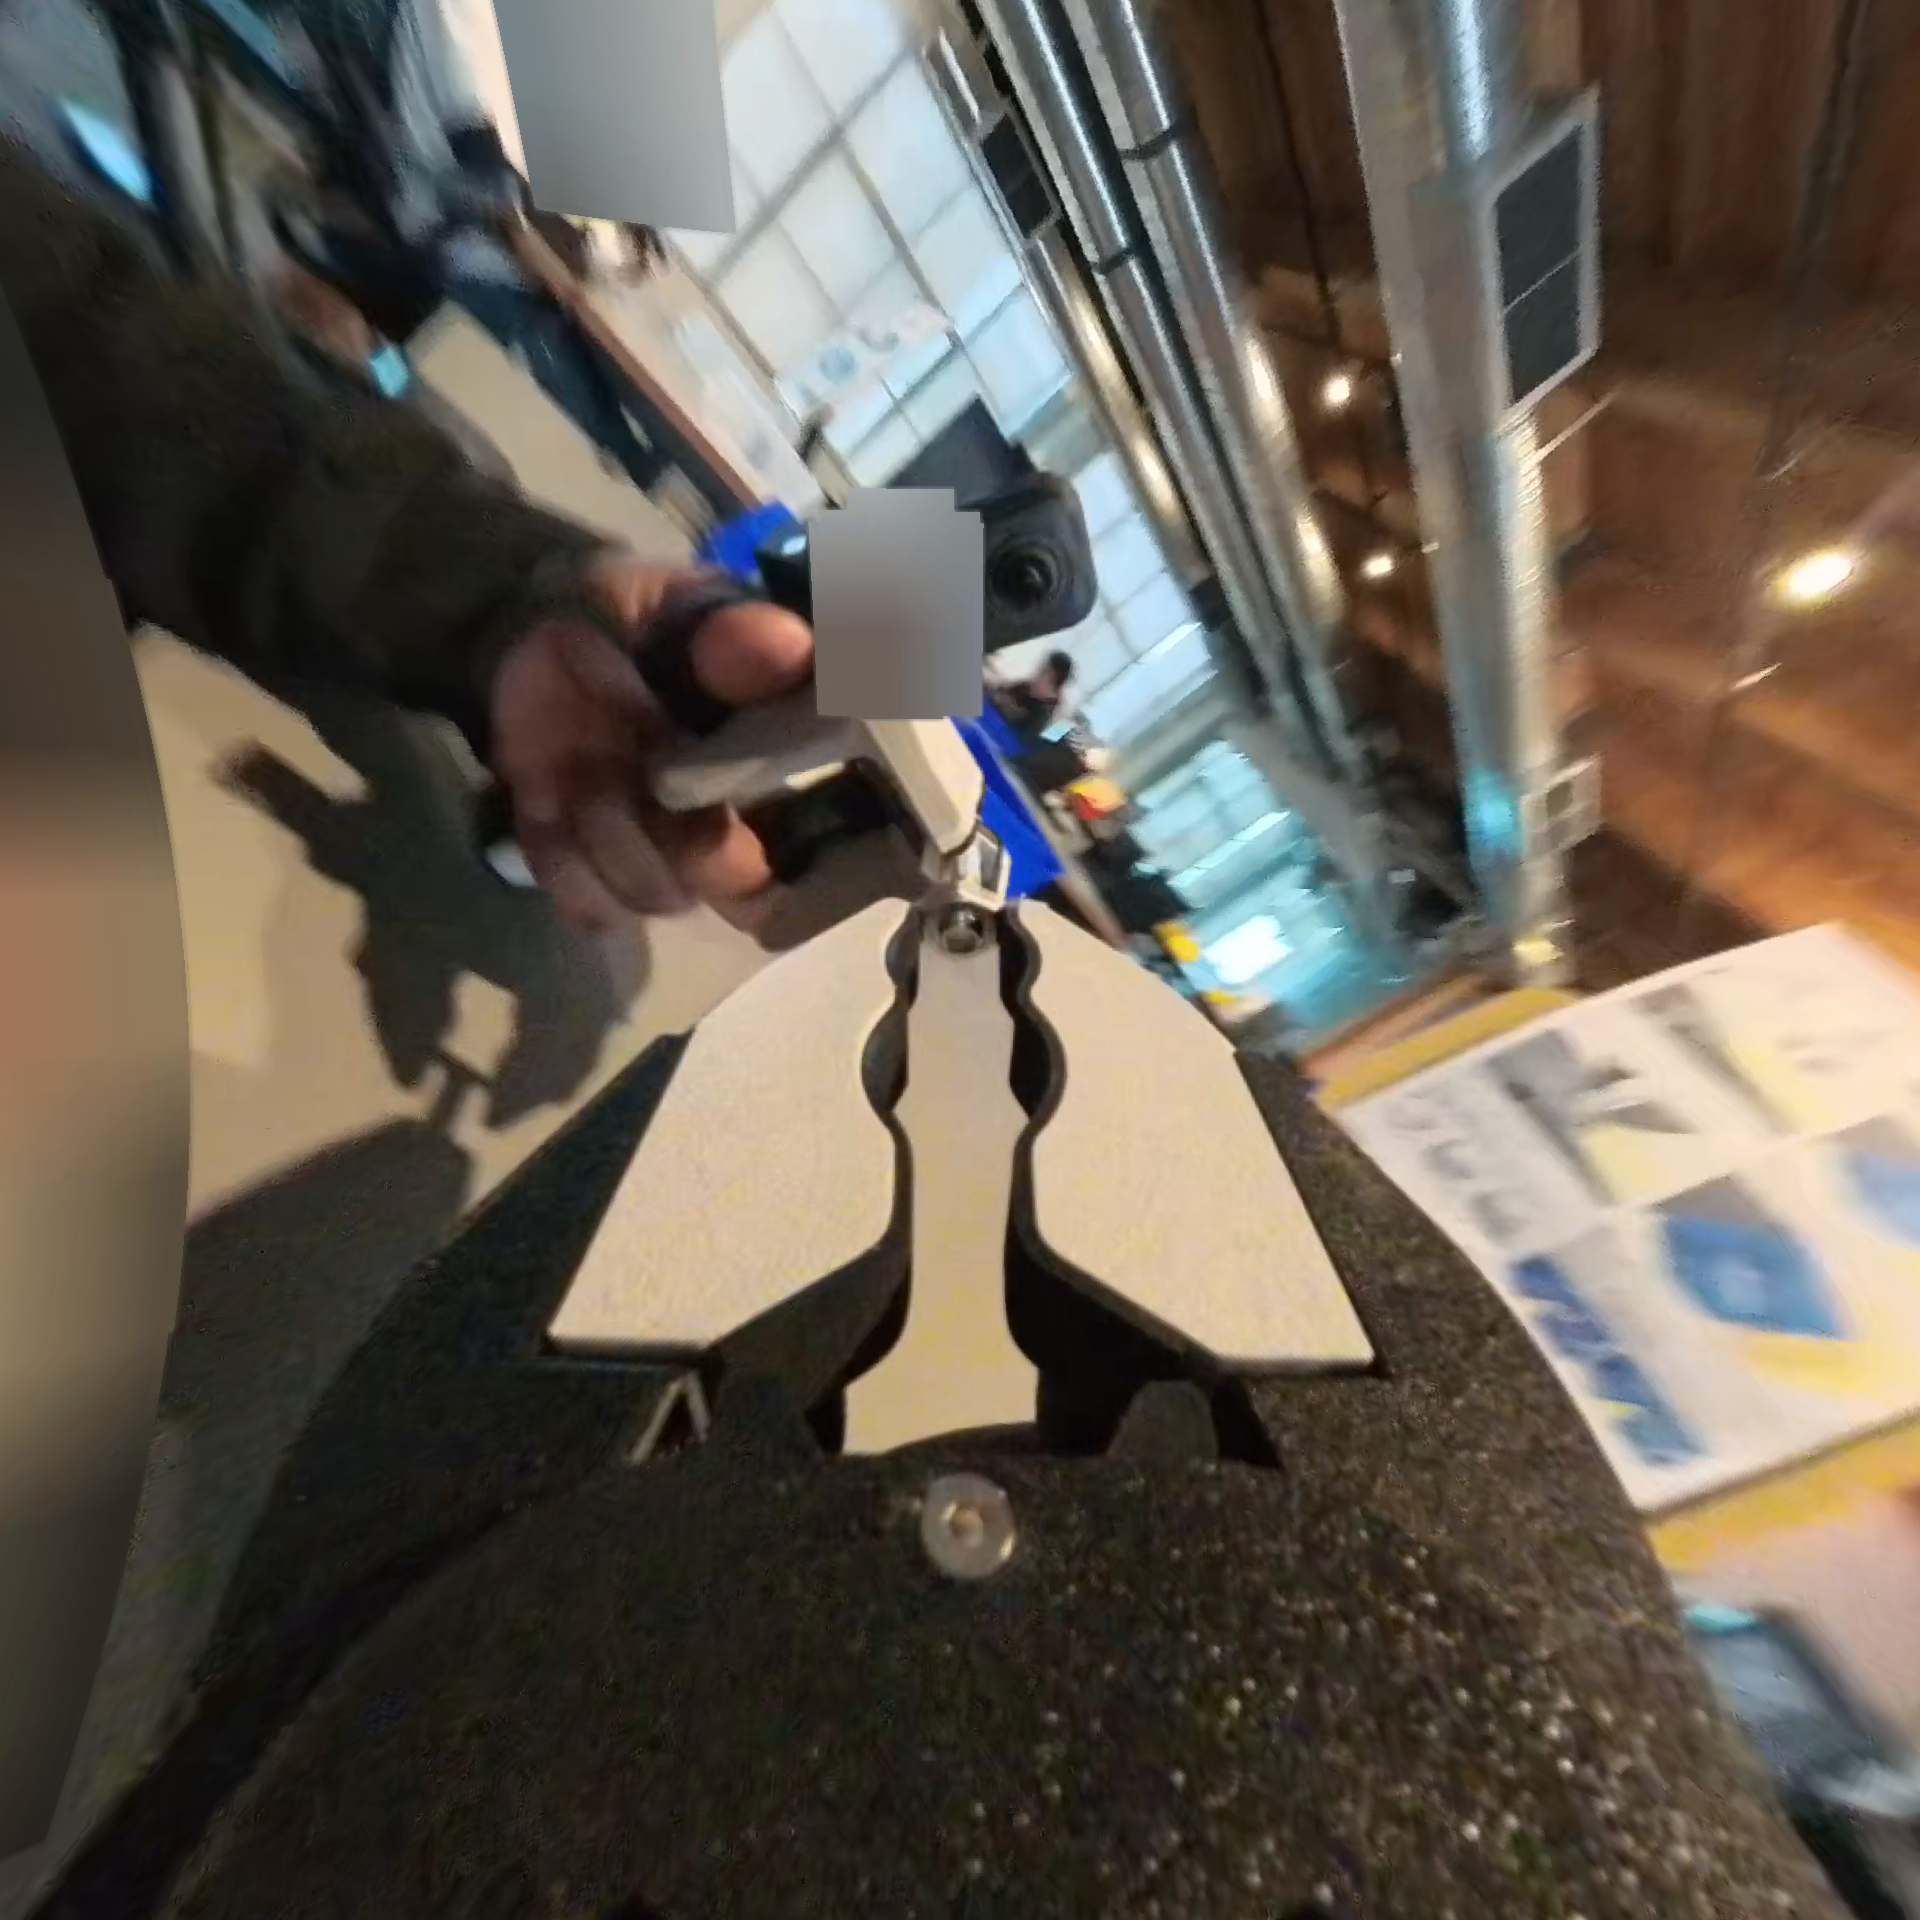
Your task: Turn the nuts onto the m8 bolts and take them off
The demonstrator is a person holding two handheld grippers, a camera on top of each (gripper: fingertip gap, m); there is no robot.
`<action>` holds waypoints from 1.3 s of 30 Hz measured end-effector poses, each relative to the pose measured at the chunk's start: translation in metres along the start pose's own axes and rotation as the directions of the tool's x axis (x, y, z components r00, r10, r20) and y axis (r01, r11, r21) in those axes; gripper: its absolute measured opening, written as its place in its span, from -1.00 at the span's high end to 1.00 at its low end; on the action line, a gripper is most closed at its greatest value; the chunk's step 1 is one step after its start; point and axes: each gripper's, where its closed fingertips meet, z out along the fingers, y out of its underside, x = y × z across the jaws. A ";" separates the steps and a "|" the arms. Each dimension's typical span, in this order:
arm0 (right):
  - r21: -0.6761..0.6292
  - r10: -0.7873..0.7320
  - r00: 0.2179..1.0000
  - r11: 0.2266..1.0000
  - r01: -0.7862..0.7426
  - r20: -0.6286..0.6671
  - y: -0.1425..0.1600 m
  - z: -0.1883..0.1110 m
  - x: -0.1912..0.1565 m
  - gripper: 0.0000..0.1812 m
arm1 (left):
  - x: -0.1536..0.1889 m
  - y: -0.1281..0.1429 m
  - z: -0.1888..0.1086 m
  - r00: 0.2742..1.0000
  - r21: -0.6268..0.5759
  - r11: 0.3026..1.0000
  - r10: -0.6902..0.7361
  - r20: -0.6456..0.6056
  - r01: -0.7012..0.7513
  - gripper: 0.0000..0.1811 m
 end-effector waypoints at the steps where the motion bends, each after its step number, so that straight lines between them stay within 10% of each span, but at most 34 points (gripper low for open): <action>1: -0.034 -0.101 0.995 0.994 0.100 -0.028 0.004 0.001 0.000 0.84 | -0.004 0.001 -0.001 0.999 0.002 0.999 -0.041 0.009 0.041 0.85; 4: -0.068 -0.175 0.983 0.983 0.171 -0.054 0.008 0.004 0.000 0.75 | -0.005 -0.004 -0.003 1.000 0.027 1.000 -0.014 0.019 0.013 0.85; 17: 0.035 0.511 0.849 0.854 -0.519 0.132 -0.008 0.000 0.007 0.76 | 0.005 -0.011 -0.001 0.980 0.042 0.980 0.193 0.048 -0.195 0.85; 28: -0.086 -0.216 0.972 0.974 0.209 -0.092 0.009 0.004 0.005 0.85 | -0.006 -0.004 -0.003 0.999 0.024 0.999 -0.035 0.019 0.035 0.85; 39: 0.070 0.454 0.885 0.884 -0.461 0.103 -0.013 0.001 0.009 0.70 | 0.007 -0.017 -0.003 0.969 0.068 0.968 0.238 0.065 -0.243 0.85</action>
